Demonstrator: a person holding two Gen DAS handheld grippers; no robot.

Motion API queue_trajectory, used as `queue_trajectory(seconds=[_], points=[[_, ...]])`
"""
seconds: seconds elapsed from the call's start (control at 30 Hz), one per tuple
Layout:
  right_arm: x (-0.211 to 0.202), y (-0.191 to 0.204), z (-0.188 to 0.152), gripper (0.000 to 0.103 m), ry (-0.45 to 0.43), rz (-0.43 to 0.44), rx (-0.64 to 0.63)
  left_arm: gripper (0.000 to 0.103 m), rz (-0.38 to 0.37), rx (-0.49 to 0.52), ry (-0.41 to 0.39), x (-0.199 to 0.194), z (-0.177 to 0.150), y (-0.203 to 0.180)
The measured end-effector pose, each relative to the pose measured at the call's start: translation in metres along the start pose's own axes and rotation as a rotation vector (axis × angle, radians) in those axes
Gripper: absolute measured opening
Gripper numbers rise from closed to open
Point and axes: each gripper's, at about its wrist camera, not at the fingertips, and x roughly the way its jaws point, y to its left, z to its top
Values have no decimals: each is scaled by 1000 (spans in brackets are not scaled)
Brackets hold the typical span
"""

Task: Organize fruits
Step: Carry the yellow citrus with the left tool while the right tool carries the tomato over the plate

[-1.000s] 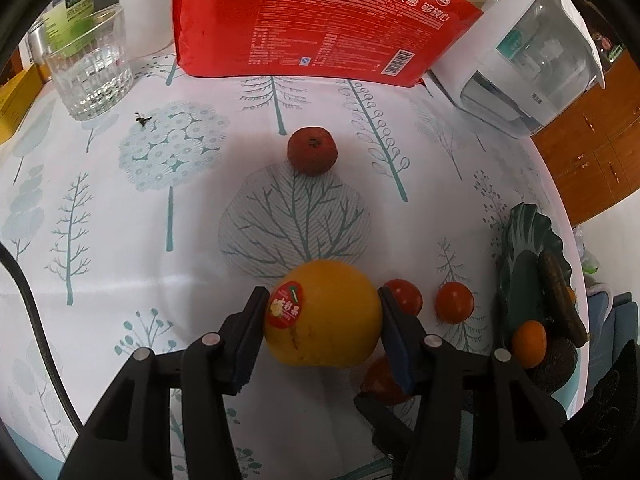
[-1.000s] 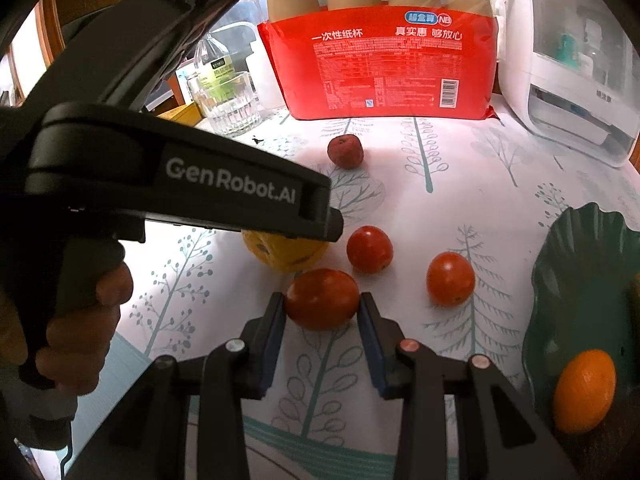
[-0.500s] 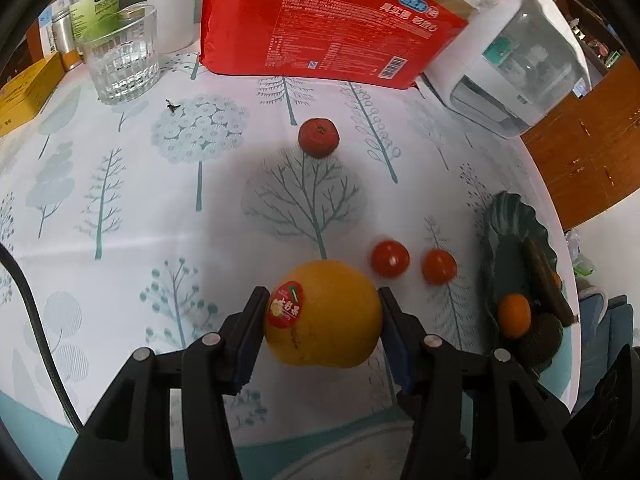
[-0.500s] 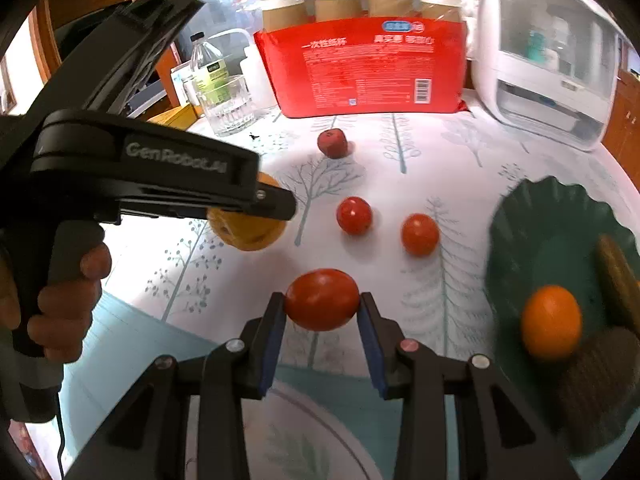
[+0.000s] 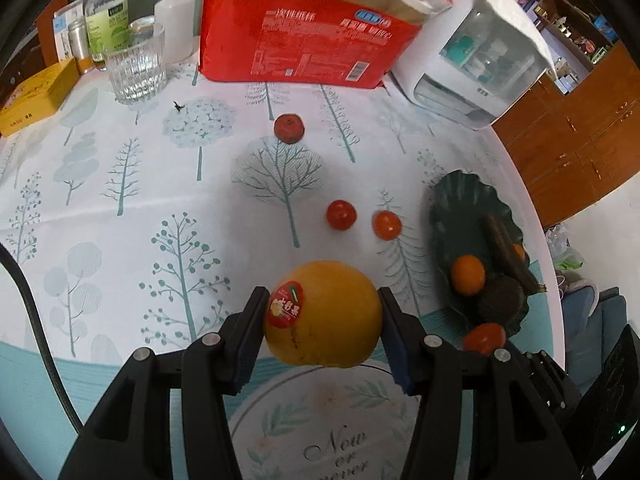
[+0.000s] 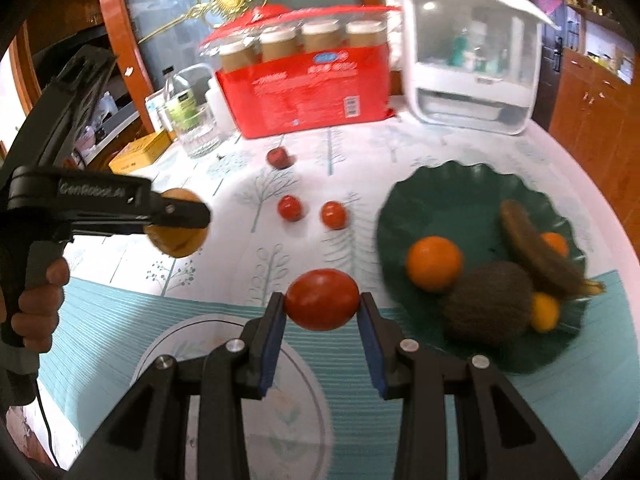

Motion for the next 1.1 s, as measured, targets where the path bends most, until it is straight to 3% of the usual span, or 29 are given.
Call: queue_trajectory(seconds=[0.5, 1.1], points=[[-36, -84, 16, 37, -36, -7, 7, 52, 49, -4, -88, -40, -2, -72], [-13, -150, 33, 37, 19, 111, -128, 53, 27, -48, -104, 12, 13, -167]])
